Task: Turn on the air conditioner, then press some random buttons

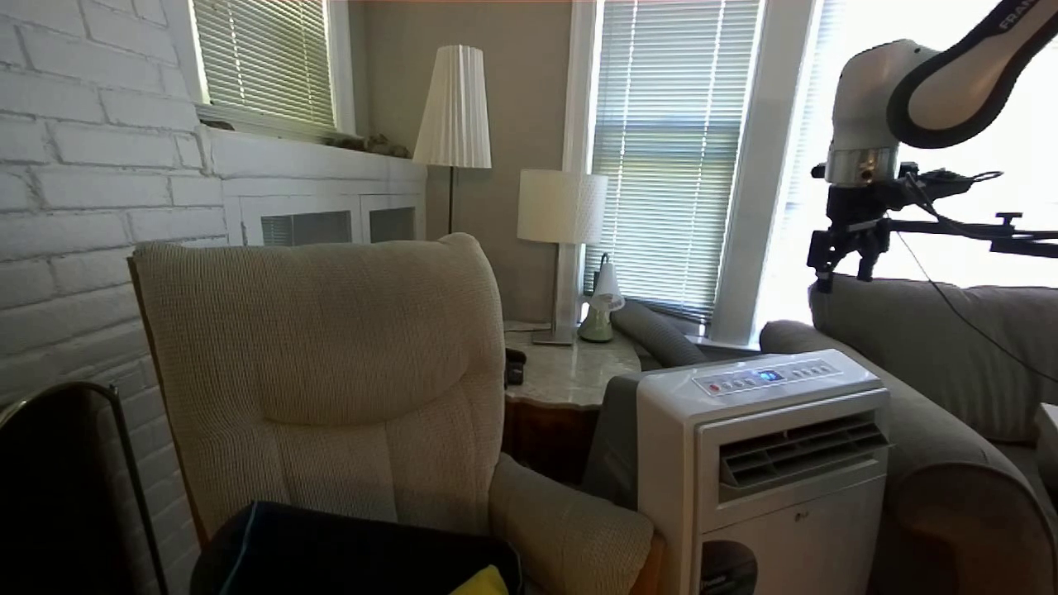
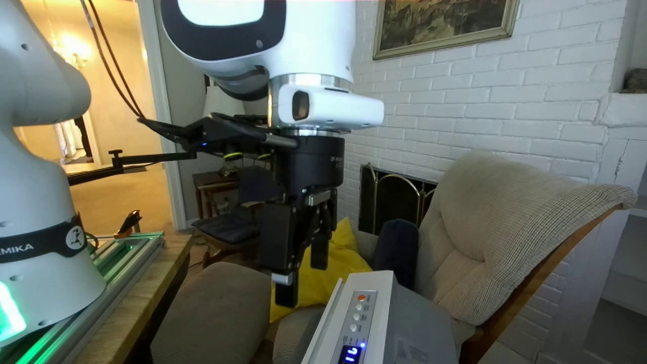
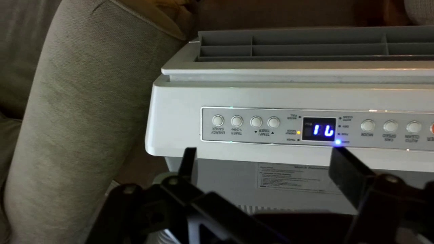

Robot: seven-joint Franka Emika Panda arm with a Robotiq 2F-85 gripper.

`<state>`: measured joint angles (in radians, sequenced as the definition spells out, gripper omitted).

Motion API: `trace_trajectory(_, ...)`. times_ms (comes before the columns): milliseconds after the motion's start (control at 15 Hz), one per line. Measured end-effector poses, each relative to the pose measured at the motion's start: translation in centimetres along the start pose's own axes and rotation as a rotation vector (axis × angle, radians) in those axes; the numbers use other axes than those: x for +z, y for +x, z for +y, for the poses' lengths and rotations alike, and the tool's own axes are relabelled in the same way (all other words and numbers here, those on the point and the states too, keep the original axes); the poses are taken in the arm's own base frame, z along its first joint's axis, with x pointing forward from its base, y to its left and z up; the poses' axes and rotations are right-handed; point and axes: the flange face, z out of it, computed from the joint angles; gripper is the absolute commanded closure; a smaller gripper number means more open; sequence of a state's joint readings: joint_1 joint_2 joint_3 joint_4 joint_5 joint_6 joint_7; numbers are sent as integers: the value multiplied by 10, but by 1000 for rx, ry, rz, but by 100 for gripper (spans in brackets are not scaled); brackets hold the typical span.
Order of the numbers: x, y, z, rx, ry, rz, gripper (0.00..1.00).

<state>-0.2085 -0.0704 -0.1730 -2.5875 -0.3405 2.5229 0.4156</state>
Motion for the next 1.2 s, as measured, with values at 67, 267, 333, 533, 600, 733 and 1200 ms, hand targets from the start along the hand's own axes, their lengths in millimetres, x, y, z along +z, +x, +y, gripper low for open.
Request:
trace_trajectory(67, 1, 1, 5, -1, -9, 2, 0)
trace_trajectory(267, 4, 4, 19, 3, -29, 20, 0)
trace_trajectory(333, 5, 6, 23, 13, -28, 37, 0)
trace_trajectory(533, 6, 7, 23, 14, -27, 39, 0)
trace_trajectory(600, 5, 7, 22, 11, -27, 39, 0)
trace_trajectory(733, 5, 7, 22, 10, -27, 40, 0)
trace_trajectory(1200, 12, 6, 20, 7, -31, 26, 0)
